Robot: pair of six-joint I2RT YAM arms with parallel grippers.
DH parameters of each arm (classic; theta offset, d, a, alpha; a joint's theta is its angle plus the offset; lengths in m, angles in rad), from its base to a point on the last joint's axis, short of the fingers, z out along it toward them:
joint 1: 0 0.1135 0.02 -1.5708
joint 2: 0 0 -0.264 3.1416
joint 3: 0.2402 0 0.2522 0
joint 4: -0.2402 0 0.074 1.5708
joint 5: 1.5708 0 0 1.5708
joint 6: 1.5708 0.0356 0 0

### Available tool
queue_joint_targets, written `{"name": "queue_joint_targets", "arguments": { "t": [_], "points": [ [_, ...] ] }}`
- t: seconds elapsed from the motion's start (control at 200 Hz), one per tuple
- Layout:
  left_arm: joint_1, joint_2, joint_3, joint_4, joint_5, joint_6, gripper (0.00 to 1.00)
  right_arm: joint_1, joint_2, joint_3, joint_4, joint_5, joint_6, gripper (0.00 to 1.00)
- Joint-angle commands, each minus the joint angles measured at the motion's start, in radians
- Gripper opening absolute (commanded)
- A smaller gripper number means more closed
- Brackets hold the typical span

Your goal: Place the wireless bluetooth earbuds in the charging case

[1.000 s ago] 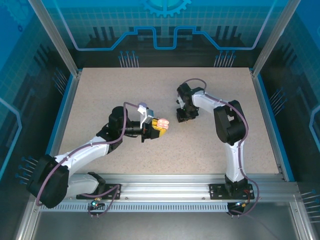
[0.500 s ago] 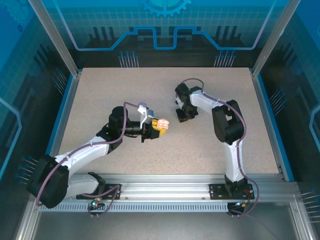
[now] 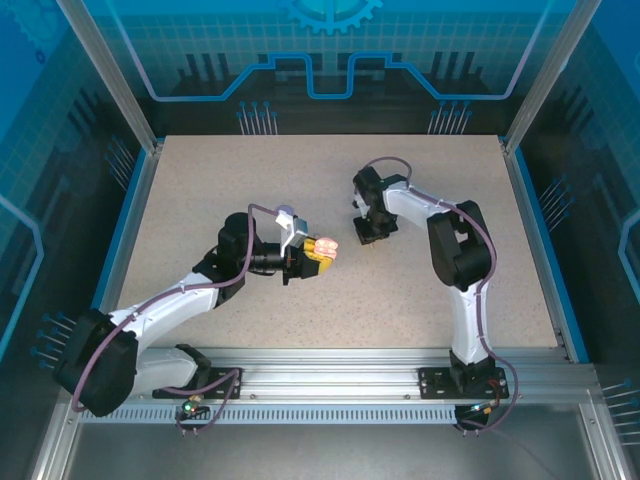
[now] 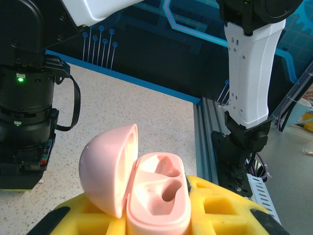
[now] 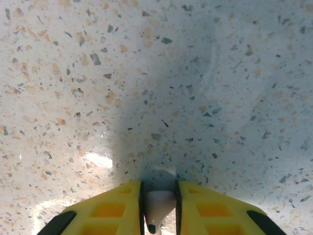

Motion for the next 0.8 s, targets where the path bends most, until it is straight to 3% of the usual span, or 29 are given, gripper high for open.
{"name": "queue_joint_targets", "arguments": {
  "t": [0.0, 0.795],
  "points": [
    [0.008, 0.008, 0.023, 0.005, -0.017, 0.027, 0.11, -0.029, -0.051, -0.044, 0.019, -0.035, 0.030, 0.22],
    [0.007, 0.085, 0.011, 0.030, -0.203, 0.001, 0.11, -0.092, -0.381, -0.256, 0.207, -0.211, 0.083, 0.21]
  ]
}}
